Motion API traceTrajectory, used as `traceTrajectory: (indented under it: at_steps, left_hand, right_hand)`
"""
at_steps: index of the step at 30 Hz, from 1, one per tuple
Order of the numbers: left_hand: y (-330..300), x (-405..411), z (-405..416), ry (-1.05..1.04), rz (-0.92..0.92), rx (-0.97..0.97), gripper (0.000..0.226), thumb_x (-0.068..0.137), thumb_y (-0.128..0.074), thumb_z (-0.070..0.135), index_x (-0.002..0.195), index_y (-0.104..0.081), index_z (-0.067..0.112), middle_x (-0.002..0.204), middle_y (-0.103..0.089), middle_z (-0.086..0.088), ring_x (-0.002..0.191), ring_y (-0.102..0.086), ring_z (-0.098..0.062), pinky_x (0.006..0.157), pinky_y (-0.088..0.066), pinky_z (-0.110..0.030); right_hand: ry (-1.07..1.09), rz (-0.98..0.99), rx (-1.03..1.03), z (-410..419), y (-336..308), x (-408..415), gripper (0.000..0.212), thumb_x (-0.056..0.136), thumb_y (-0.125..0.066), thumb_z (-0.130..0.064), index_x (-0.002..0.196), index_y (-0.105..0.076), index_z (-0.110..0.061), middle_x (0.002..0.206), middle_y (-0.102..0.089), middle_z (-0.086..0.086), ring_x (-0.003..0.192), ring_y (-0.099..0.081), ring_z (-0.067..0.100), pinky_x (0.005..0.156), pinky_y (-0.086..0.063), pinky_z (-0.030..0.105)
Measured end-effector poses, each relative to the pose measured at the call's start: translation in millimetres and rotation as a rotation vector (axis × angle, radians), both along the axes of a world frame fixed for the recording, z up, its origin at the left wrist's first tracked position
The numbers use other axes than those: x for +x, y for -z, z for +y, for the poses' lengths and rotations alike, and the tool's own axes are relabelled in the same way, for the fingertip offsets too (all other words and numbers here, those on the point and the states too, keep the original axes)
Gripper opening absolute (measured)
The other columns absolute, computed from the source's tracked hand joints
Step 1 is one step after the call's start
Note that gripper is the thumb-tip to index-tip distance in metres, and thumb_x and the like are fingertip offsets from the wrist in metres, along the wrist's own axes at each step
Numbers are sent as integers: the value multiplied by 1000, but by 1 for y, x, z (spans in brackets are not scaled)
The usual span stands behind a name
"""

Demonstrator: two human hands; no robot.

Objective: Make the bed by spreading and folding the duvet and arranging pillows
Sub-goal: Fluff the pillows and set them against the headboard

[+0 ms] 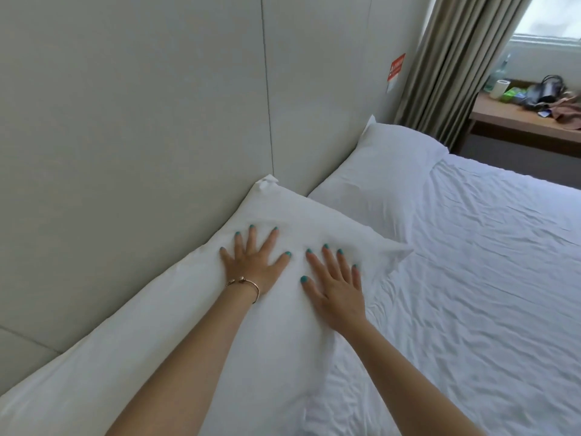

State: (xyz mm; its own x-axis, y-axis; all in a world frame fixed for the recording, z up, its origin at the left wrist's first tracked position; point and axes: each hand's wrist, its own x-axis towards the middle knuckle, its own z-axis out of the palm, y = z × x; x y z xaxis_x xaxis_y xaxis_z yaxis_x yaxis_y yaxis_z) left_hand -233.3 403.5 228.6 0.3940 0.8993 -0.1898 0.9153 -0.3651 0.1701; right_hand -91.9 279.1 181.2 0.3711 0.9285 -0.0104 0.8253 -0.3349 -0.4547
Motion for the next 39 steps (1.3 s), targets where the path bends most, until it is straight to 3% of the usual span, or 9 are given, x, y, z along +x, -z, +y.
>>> traceTrajectory:
  at_steps: [5, 9, 13, 20, 25, 27, 29, 33, 39]
  left_hand:
    - [17, 99, 56, 76, 76, 65, 66, 86, -13, 75, 146, 4, 53, 160, 9, 11, 147, 11, -24, 111, 3, -63]
    - [40, 177, 105, 150, 86, 99, 61, 89, -16, 68, 147, -10, 49, 160, -7, 11, 147, -2, -17, 113, 3, -57]
    - [67, 243, 152, 233, -14, -5, 64, 90, -35, 58, 148, -11, 46, 160, -4, 11, 140, -27, -19, 112, -24, -44]
    - [128, 298, 188, 395, -126, -183, 70, 94, -43, 38, 146, 2, 52, 157, 6, 23, 136, -31, -17, 97, -45, -39]
    - [154, 299, 194, 358, -128, -331, 68, 94, -40, 41, 144, 4, 54, 151, -21, 18, 118, -51, -15, 89, -50, -39]
    - [155, 301, 193, 300, -218, -375, 64, 93, -44, 43, 144, -5, 54, 146, -31, 18, 114, -54, -11, 91, -50, -39]
    - [155, 302, 192, 179, -331, -493, 53, 93, -50, 41, 142, -30, 44, 133, -48, 18, 111, -54, -6, 95, -47, -32]
    - [156, 303, 184, 129, -376, -654, 33, 92, -55, 37, 125, -54, 36, 108, -64, 14, 95, -64, -4, 84, -47, -23]
    - [141, 295, 171, 85, -343, -609, 24, 88, -58, 38, 110, -55, 47, 98, -60, 16, 86, -67, -22, 55, -46, -25]
  right_hand:
    - [101, 14, -66, 52, 6, 97, 57, 95, -20, -65, 148, -5, -54, 161, 0, -17, 149, 6, 12, 120, 6, 43]
    - [239, 285, -115, 104, 36, 180, 57, 95, -30, -60, 148, -32, -40, 157, -29, -7, 145, -23, 17, 118, -18, 42]
    - [294, 423, -179, 157, 96, 249, 63, 92, -50, -46, 150, -30, -27, 154, -33, 2, 138, -36, 22, 108, -34, 40]
    - [462, 211, -237, 201, 194, 340, 82, 87, -62, -33, 153, -13, -33, 155, -19, 13, 140, -23, 36, 112, -27, 45]
    - [763, 59, -98, 218, 217, 387, 93, 74, -73, -47, 146, -14, -50, 152, -5, 11, 135, -16, 41, 111, -18, 54]
    - [888, 201, -171, 211, 226, 413, 106, 67, -75, -62, 143, -1, -58, 157, 1, 14, 139, -10, 42, 110, -14, 59]
    - [818, 372, -210, 198, 230, 431, 104, 72, -71, -62, 144, 3, -58, 150, -31, 16, 134, -29, 42, 108, -25, 54]
    - [707, 639, 117, 188, 221, 437, 65, 91, -60, -28, 147, -32, -43, 132, -56, 0, 124, -49, 30, 96, -40, 32]
    - [540, 912, 268, 161, 169, 426, 62, 89, -56, -3, 139, -49, -40, 122, -61, -11, 110, -57, 14, 91, -43, 28]
